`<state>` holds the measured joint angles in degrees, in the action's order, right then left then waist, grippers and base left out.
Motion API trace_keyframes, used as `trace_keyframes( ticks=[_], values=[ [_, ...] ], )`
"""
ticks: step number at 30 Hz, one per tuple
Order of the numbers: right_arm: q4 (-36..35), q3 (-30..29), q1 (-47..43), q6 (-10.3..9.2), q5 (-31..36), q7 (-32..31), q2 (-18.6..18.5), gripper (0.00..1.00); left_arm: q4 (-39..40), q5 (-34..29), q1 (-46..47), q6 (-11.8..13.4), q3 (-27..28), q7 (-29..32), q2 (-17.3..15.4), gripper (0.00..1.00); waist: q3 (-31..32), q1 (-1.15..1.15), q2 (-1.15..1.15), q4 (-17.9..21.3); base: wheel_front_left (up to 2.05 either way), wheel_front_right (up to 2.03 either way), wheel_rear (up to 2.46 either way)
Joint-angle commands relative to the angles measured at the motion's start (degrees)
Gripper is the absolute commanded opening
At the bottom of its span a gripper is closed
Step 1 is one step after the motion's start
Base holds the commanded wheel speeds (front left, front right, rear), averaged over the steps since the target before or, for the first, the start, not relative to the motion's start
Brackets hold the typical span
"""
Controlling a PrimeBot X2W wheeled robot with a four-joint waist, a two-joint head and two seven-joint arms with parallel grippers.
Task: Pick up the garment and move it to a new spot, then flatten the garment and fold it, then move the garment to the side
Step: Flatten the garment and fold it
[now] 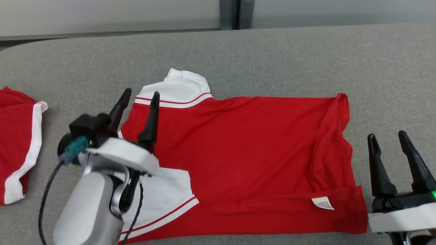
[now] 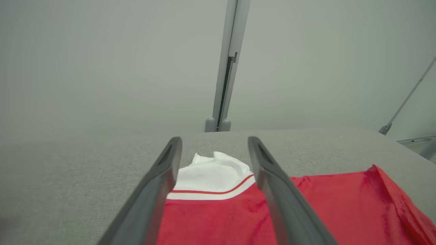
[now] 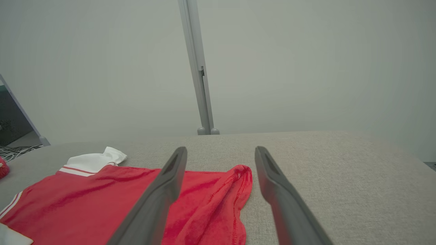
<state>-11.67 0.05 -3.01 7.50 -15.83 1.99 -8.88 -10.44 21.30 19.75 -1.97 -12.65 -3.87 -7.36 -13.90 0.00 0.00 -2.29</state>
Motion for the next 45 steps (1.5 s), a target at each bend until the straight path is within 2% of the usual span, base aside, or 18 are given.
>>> trace_keyframes(
  ticks=[1,7,14,15,16,24,30,34,39,45],
  values=[
    [-0.09,0.14,1.06,-0.02,0.09,0.11,-0.04,1.00,-1.22,0.42,2.62,-0.60,-0.19,0.49,-0.06,1.00,-4.48,0.00,0.00,1.35,0.00,0.00,0.00],
    [1.36,2.16,5.41,-0.02,-0.48,1.26,0.30,1.00,-16.51,1.19,18.49,-3.48,-2.04,4.41,0.08,1.00,-9.94,0.00,0.00,5.20,0.00,0.00,0.00],
    [5.54,3.09,7.58,-0.02,-1.76,2.38,0.76,1.00,-35.56,2.17,30.18,-4.84,-3.93,9.31,-0.59,1.00,-12.57,0.00,0.00,8.62,0.00,0.00,0.00],
    [6.24,3.02,7.61,-0.02,-1.96,2.22,0.82,1.00,-37.00,2.47,31.07,-4.95,-3.93,9.13,-0.53,0.32,-12.68,0.00,0.00,8.73,0.00,0.00,0.00],
    [6.56,3.00,7.79,-0.02,-2.14,2.31,0.84,1.00,-38.21,2.53,31.94,-4.89,-3.87,8.70,-0.57,0.00,-12.77,0.00,0.00,8.80,0.00,0.00,0.00],
    [9.40,0.83,10.79,-0.02,-4.15,1.76,-0.43,1.00,-43.93,2.27,36.09,-5.29,-5.53,4.01,0.02,0.00,-12.90,0.00,0.00,8.17,0.00,0.00,0.00],
    [11.84,-0.39,17.09,-0.02,-5.80,1.02,-3.39,1.00,-45.63,2.86,37.39,-5.50,-6.62,1.57,1.31,0.00,-13.05,0.00,0.00,6.53,0.00,0.00,0.00],
    [15.23,1.86,23.92,-0.01,-6.84,-0.48,-6.62,1.00,-46.03,3.57,38.68,-5.50,-8.25,0.02,2.81,0.00,-14.33,0.00,0.00,3.64,0.00,0.00,0.00],
    [22.64,7.63,30.92,-0.02,-8.11,-3.54,-9.53,1.00,-45.81,5.32,39.68,-5.48,-10.89,-2.29,4.02,0.00,-16.00,0.00,0.00,0.11,0.00,0.00,0.00],
    [29.70,11.01,33.07,-0.03,-9.58,-8.16,-11.93,1.00,-46.10,8.71,39.00,-5.52,-14.01,-4.44,4.36,0.00,-16.03,0.00,0.00,-1.52,0.00,0.00,0.00]
  ],
)
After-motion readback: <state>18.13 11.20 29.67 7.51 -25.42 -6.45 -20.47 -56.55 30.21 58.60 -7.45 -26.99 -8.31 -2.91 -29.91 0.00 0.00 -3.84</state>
